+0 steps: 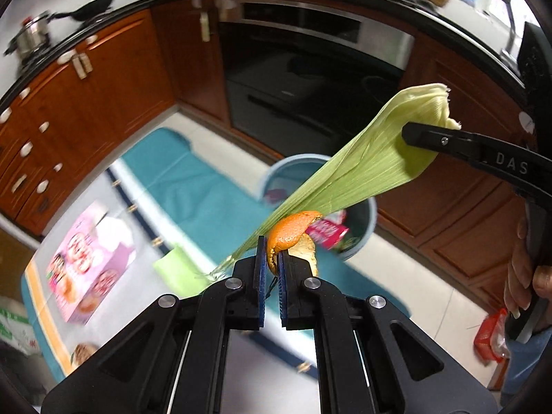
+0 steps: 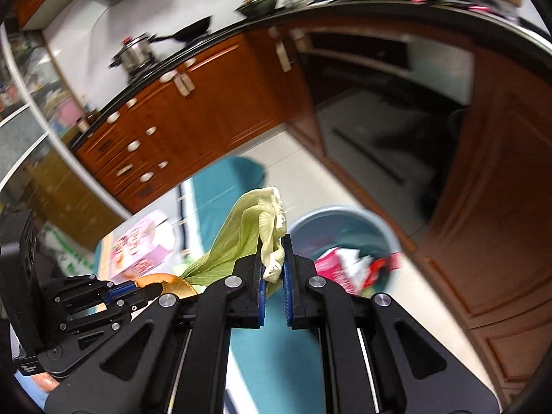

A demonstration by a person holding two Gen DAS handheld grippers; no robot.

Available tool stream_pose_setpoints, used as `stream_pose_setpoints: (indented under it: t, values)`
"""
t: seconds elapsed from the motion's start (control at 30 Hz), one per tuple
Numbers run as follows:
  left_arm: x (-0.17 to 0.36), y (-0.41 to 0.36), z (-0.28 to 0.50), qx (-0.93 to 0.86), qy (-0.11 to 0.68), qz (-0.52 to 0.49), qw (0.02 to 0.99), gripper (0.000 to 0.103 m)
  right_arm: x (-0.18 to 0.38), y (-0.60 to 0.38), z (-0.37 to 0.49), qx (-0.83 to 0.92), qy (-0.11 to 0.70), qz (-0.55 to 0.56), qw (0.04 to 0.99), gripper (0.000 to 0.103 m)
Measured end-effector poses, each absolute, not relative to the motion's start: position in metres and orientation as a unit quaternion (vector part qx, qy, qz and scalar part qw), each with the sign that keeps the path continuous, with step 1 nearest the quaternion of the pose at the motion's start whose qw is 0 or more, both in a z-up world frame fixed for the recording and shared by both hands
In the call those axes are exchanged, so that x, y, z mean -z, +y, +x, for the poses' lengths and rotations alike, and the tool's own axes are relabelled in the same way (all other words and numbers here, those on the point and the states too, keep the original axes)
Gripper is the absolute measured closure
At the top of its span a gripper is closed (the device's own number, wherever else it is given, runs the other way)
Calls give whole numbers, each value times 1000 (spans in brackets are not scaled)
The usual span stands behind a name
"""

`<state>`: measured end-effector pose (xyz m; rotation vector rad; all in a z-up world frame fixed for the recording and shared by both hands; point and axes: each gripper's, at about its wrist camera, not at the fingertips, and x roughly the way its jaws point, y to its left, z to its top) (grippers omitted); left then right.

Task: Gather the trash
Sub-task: 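Carry the orange peel and corn husk over the bin and open both tools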

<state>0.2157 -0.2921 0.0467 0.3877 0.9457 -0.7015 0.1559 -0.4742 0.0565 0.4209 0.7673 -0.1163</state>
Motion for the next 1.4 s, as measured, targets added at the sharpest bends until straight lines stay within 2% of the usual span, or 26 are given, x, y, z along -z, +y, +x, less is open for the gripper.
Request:
stream_pose_setpoints:
  t: [0.27,0.47,0.77,1.03,1.1,1.13,1.17,1.23,1.3,1.4]
  values:
    - [-23,-381,219,359,459,201,788,97,-36,-548,134,142,370,205,895,95]
    - [14,-414,228,356,484,217,770,97,-4,-589,132,187,386,213,878,95]
    - [64,-431,255,340,519,220,753,97,29,-588,162,191,419,187,868,95]
    - [79,-431,273,333,532,218,747,95,47,-569,200,161,442,166,867,92]
    - [80,-429,274,332,535,218,746,89,49,-564,208,143,448,170,866,73]
    - [81,-428,276,330,537,217,745,75,50,-563,211,136,450,174,865,44]
    - [81,-428,277,327,537,218,746,56,51,-561,212,132,447,178,867,30]
    - [79,-424,277,315,526,222,758,43,49,-557,213,131,444,172,869,29]
    - [79,-423,277,311,526,222,760,42,50,-557,213,132,448,176,867,23]
    - [81,-422,278,310,536,221,753,42,52,-557,212,134,453,181,863,22]
